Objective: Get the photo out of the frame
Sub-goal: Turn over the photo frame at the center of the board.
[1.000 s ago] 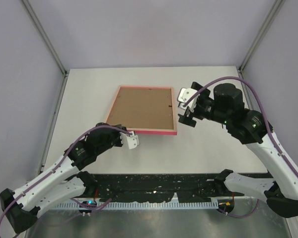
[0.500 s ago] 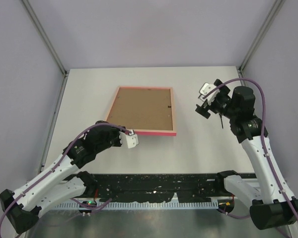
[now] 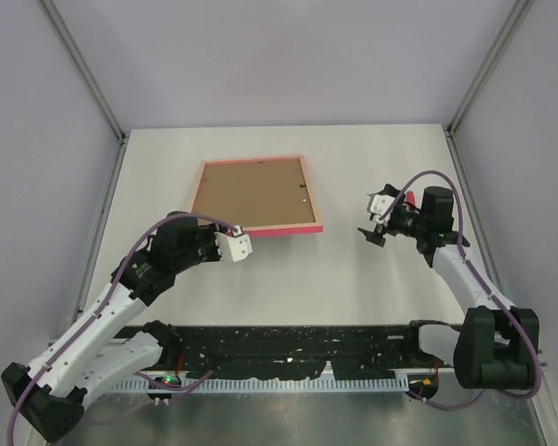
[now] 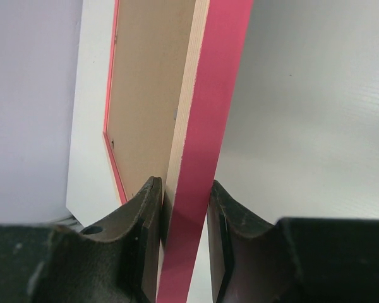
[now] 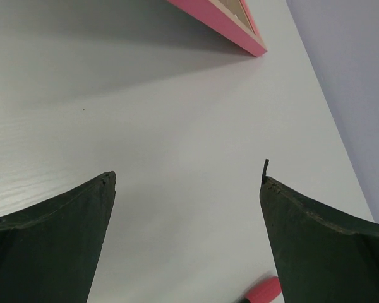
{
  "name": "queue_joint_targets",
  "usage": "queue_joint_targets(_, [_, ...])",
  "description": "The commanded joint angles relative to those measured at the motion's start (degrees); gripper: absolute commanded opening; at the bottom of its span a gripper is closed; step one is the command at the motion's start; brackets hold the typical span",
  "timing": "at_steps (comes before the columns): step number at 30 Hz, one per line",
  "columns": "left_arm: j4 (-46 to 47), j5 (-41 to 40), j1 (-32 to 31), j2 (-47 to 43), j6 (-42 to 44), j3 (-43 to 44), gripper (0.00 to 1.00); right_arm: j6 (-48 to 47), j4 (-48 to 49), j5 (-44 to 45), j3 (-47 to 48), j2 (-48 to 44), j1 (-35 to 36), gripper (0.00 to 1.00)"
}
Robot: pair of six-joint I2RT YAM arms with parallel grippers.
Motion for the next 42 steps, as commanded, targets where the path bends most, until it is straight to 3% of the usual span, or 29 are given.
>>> queue_joint_targets(1, [1.84,3.69,0.51,-0.18,-3.5,3.22,0.0,-0.38,19.23,-12.22,-4.59,3.24,0.0,1.0])
queue_joint_targets(4, [1.49,4.05,0.69,-0.44,-3.59,2.87,0.0,4.52,27.58,-12.68,-4.69,7.38,1.4,1.0])
queue_joint_targets(12, [-0.09,5.36,1.04,-0.62,-2.89,3.13,0.0,3.32,30.32,-12.95,-0.82,16.52,6.67,0.95])
queue_joint_targets(23, [-7.3,11.69,2.36,-2.64,-0.61,5.07,0.0,7.27,45.69,-10.13,-1.87,22.59,15.02,0.95])
queue_joint_targets(32, [-9.59,13.71,2.97,-3.52,-0.16,4.63,0.0,11.48,51.23,-4.51,-0.64,24.7,19.86,0.95])
queue_joint_targets(36, [-9.32,13.71,3.06,-3.79,-0.25,4.01,0.0,14.12,52.74,-6.09,-0.73,24.96,20.3,0.9])
queue_joint_targets(39, [-9.06,13.71,3.06,-3.87,-0.34,3.75,0.0,14.48,52.82,-7.76,-1.17,24.88,21.09,0.78])
queue_joint_targets(42, [-8.89,13.89,3.15,-3.79,-0.43,3.75,0.0,14.74,53.0,-9.07,-1.43,24.88,21.53,0.73])
